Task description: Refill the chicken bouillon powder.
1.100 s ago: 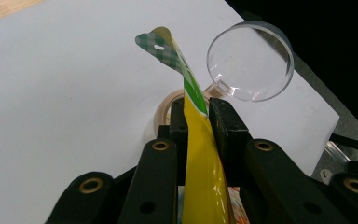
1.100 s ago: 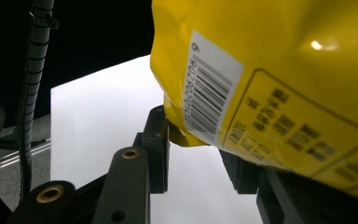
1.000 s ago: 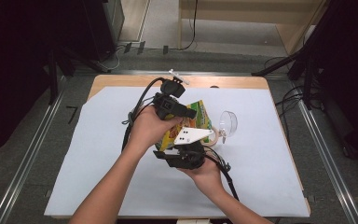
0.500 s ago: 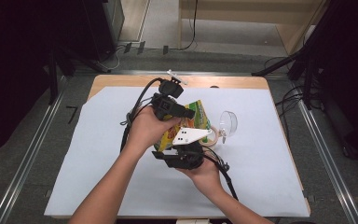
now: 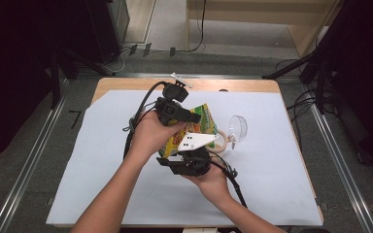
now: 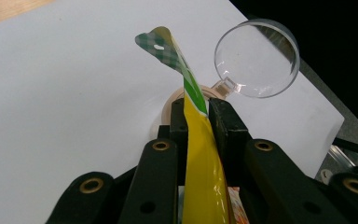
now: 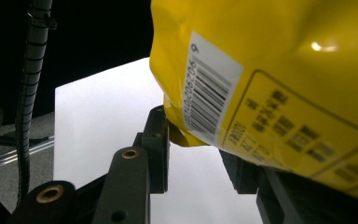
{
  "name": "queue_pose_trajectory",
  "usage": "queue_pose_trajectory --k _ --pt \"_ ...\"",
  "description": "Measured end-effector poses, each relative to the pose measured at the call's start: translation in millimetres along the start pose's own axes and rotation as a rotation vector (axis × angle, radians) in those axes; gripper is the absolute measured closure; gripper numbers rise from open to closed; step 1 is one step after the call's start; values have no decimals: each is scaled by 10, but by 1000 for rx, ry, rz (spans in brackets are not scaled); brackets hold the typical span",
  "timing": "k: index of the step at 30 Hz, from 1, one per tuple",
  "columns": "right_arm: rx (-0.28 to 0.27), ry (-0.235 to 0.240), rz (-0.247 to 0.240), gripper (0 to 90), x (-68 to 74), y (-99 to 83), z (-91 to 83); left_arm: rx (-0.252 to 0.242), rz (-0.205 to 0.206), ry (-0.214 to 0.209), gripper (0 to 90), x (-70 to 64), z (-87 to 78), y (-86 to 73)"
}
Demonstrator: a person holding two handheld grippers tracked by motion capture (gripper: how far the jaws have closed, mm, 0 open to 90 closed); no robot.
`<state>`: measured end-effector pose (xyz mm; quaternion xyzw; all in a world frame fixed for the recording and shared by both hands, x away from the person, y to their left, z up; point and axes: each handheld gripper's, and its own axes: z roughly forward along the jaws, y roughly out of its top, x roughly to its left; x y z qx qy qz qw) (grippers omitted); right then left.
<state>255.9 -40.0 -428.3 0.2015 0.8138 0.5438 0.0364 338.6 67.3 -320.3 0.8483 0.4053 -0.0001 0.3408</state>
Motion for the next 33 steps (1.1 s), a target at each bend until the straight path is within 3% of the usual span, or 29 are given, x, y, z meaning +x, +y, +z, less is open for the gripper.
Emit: queue_pose_trajectory --k 33 --pt "-4 -4 44 663 -17 -8 -71 3 5 -24 803 -28 75 71"
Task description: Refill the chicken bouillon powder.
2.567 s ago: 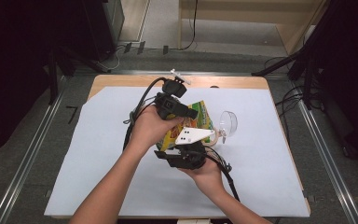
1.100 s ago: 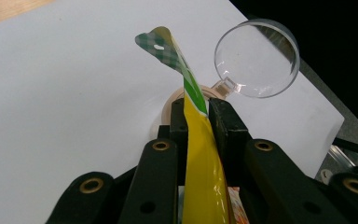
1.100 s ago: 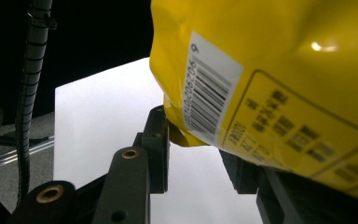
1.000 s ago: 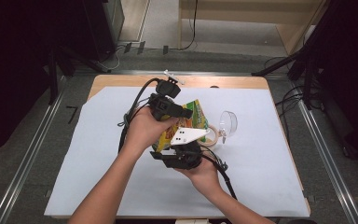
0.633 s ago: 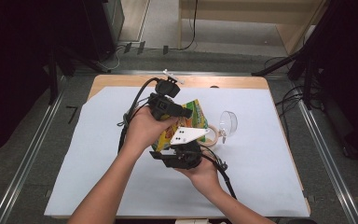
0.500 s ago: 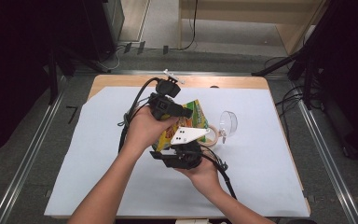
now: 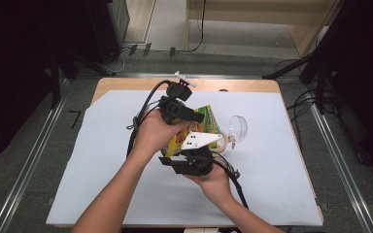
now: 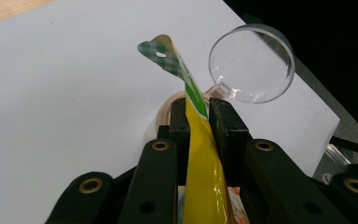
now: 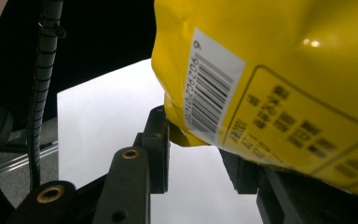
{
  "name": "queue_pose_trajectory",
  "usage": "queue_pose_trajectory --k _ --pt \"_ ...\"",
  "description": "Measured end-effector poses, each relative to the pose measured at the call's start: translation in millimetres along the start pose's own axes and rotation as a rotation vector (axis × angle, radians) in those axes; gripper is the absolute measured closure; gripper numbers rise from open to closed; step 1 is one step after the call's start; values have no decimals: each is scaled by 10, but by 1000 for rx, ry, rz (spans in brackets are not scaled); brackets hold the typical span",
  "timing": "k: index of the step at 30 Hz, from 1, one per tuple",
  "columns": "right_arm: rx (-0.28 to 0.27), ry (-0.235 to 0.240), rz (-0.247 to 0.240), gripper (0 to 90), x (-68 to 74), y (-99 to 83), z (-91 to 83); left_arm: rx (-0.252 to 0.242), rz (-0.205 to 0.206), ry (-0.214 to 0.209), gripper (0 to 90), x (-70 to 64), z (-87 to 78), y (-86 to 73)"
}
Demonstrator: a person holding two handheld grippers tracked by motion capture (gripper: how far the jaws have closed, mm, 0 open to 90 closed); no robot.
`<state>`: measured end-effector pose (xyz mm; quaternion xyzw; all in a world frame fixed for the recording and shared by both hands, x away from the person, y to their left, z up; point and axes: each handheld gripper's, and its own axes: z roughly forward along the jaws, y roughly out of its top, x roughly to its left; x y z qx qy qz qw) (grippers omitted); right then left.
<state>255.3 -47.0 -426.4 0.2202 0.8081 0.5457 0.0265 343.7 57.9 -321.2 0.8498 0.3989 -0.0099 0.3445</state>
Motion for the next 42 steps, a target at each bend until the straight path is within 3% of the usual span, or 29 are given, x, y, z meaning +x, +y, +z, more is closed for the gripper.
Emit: queue_pose_trajectory --k 16,29,42 --pt "-1 -15 4 662 -8 -9 -17 9 0 -6 803 -3 28 22" --pt "-4 -16 37 666 -14 -33 -41 19 14 -9 804 -38 64 50" --pt "-4 -22 30 668 -12 -38 -40 21 19 -10 804 -42 66 51"
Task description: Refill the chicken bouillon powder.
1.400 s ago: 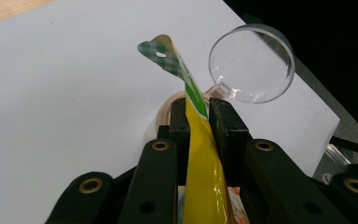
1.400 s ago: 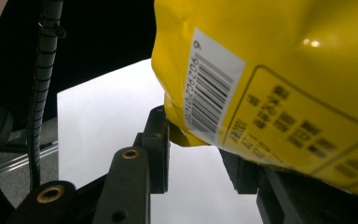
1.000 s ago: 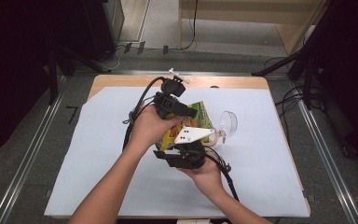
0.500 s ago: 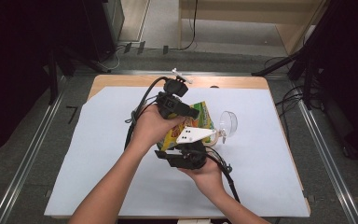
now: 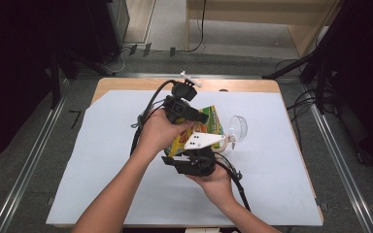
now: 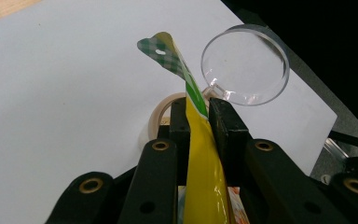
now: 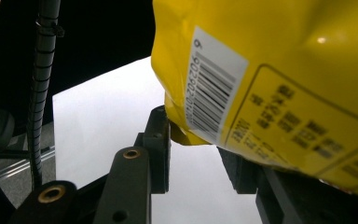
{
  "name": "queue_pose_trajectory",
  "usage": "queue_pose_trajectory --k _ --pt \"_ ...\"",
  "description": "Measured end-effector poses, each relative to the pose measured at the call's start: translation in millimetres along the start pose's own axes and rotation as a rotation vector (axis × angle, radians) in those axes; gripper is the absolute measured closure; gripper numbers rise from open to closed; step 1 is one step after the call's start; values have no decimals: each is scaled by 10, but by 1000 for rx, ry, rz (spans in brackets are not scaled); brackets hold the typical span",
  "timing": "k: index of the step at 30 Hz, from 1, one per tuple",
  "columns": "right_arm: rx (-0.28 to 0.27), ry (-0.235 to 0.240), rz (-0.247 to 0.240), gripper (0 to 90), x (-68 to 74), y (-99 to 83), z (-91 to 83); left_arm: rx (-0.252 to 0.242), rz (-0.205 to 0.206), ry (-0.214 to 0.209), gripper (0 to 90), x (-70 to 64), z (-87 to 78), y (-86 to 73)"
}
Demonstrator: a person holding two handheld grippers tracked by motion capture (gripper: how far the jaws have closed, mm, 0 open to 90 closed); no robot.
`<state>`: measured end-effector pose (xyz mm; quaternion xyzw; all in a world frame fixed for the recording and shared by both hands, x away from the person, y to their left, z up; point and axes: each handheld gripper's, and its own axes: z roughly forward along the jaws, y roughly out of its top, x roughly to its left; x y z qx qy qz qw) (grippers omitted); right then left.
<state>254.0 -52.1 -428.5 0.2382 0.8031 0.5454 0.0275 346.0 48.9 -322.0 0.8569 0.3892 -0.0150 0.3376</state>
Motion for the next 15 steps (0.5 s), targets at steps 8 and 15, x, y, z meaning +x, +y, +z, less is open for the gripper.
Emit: queue_pose_trajectory --k 8,15 --pt "2 1 0 669 -2 -2 2 -2 -2 -2 804 5 6 -6" --pt "5 -2 -1 672 0 -2 2 0 -1 1 807 0 7 -6"
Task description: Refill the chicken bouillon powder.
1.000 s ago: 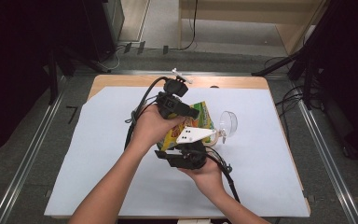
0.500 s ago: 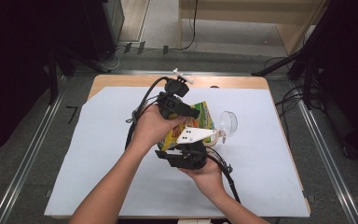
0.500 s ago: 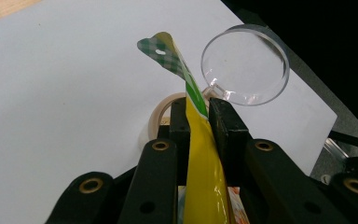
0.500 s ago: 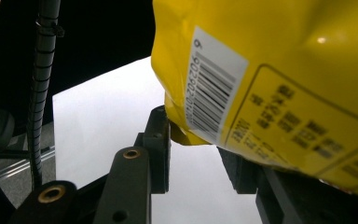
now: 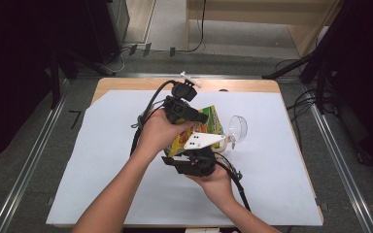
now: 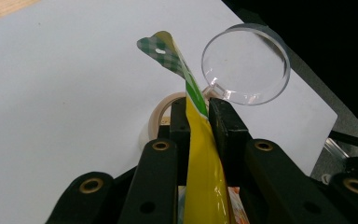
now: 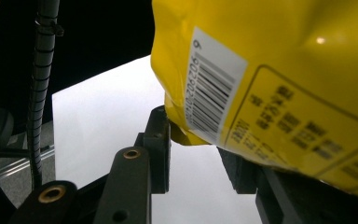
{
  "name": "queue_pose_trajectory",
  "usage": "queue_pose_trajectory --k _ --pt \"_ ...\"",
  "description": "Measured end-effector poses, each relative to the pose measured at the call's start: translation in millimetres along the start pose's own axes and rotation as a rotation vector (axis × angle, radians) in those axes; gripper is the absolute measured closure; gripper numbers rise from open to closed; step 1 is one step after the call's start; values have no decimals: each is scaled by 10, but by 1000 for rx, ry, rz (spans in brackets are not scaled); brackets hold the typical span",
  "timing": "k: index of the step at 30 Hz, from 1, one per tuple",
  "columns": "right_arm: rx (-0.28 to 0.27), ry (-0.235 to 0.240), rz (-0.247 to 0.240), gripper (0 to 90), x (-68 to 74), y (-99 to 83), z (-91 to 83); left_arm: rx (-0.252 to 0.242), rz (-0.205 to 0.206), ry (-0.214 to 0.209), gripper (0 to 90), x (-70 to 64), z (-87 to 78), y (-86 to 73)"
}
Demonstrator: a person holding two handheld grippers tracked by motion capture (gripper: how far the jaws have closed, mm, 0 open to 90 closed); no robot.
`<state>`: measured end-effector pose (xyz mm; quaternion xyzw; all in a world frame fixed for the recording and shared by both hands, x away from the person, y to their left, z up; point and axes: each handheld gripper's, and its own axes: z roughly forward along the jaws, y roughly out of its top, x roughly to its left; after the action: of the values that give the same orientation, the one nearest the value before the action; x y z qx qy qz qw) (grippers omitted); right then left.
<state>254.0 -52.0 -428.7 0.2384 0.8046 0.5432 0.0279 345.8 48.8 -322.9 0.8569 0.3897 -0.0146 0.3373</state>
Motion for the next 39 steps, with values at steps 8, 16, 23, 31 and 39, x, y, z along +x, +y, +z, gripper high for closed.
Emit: queue_pose_trajectory --k 8,16,23,31,39 --pt "0 10 3 674 -4 23 -9 -9 -1 6 807 -12 -22 8" --pt "2 29 3 676 -18 35 -6 -3 -2 11 807 -8 -48 17" --pt "-9 37 11 676 -25 81 -37 9 1 10 806 -21 -62 83" --pt "5 35 10 674 -43 83 -29 12 -12 3 806 19 -39 83" --pt "12 29 4 674 -47 82 -9 12 -19 -7 806 57 -34 71"
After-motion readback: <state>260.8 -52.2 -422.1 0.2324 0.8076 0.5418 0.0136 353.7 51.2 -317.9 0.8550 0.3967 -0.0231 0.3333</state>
